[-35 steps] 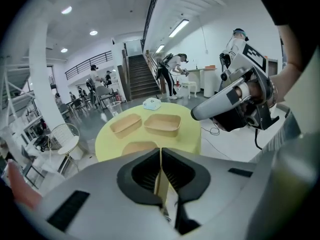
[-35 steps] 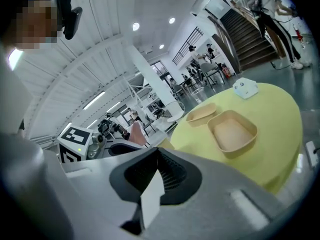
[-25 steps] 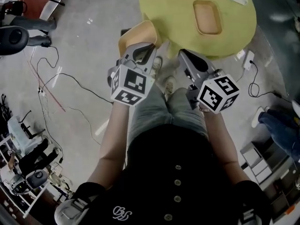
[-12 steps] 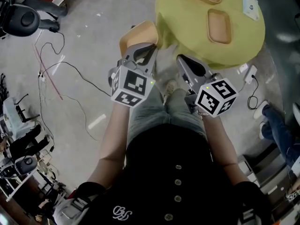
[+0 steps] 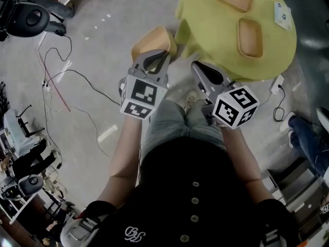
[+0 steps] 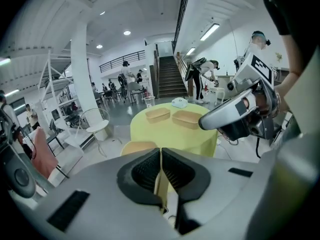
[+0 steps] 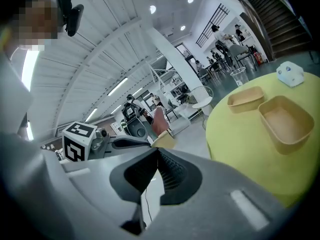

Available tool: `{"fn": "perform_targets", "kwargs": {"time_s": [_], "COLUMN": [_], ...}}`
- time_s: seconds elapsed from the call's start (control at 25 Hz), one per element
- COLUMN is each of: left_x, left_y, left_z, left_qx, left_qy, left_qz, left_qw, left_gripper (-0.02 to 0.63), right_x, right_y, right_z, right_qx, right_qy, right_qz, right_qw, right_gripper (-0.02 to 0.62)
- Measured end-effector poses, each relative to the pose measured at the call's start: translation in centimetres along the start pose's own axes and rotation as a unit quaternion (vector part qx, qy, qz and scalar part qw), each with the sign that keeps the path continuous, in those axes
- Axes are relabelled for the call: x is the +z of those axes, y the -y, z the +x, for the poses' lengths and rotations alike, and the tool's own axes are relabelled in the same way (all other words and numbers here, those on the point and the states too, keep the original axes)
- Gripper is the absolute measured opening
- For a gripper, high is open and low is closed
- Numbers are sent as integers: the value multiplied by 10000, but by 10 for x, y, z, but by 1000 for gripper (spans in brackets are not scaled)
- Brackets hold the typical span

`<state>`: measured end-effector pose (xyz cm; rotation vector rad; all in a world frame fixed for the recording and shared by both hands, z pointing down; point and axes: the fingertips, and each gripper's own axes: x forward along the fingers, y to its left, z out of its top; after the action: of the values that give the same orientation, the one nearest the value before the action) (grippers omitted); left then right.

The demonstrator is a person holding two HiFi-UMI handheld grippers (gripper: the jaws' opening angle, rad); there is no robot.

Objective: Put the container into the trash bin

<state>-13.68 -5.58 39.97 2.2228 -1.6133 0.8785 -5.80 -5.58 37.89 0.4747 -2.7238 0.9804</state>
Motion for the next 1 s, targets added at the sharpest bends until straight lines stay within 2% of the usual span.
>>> {"fn": "perform_targets", "kwargs": {"time_s": [0.2, 0.4, 0.72, 0.88, 1.0], "left_x": [-16, -30, -47, -55, -64], "left_y": [-30, -67, -102, -114, -119], "left_z": [14, 12, 19, 25, 32], "left_qx": [-39, -136, -400, -534, -518], "left_qy": [-28, 56, 264, 402, 420], "left_qz": [-90, -251, -897, -1301, -1399], "left_qw": [9999, 9996, 9948, 9892, 9879], "left_gripper": [23, 23, 23, 23, 23], "right_x": [-6, -9, -20, -24, -32], "right_y": [14, 8, 8, 19, 29], "right_z": [31, 66, 106, 119, 126], "right_qx": [-114, -236, -381, -576, -688], "right_qy": [-88, -173, -289, -251, -243], "right_qz": [150, 229, 403, 508, 611], "right_qw": [9998, 9993, 9980, 9967, 9955], "right_gripper": [5, 5, 5, 5, 5]}}
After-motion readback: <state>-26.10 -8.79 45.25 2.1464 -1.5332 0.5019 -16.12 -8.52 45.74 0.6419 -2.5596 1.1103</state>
